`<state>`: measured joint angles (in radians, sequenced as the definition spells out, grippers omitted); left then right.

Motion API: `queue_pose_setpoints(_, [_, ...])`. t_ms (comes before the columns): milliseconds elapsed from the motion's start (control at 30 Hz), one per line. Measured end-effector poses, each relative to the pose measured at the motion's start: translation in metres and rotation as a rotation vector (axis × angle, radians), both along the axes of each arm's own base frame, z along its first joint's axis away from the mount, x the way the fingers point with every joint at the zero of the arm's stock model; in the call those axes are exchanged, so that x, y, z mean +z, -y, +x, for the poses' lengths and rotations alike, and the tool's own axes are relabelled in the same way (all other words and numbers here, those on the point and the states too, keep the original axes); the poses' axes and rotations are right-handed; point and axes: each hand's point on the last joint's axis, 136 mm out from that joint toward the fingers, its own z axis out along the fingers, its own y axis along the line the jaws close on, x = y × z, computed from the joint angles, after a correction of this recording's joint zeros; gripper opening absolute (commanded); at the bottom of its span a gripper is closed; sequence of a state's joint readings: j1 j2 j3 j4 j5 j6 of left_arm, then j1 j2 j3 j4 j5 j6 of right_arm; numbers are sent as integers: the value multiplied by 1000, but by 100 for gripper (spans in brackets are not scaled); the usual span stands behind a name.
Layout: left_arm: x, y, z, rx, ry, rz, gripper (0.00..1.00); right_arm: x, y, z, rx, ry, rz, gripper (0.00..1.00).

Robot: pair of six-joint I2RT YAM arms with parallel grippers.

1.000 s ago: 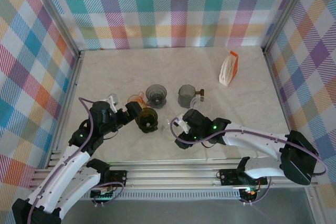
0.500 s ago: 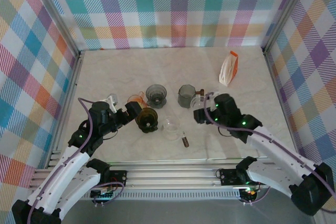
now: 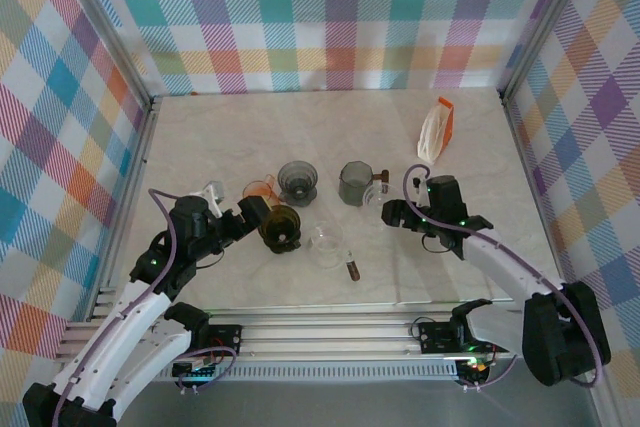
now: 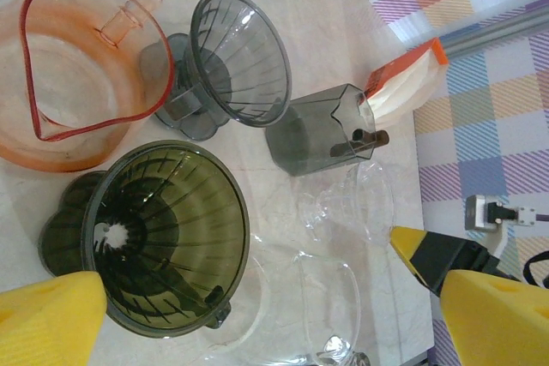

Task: Place the coffee filter in the dripper

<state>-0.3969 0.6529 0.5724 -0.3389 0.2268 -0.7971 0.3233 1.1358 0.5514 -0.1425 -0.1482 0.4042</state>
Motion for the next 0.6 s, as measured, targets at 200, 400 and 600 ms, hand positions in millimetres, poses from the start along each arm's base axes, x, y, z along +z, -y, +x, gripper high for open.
queue_pose_setpoints(200, [-3,0,-1,1,-5,2,100,3,-14,-4,59,3,59,80])
queue_pose_setpoints(400, [-7,-1,-1,3,-13,4,100,5,-27,-17,111,10,68,77])
queue_pose_setpoints(600, [-9,-1,-1,5,-18,6,100,1,-34,-30,146,5,29,71])
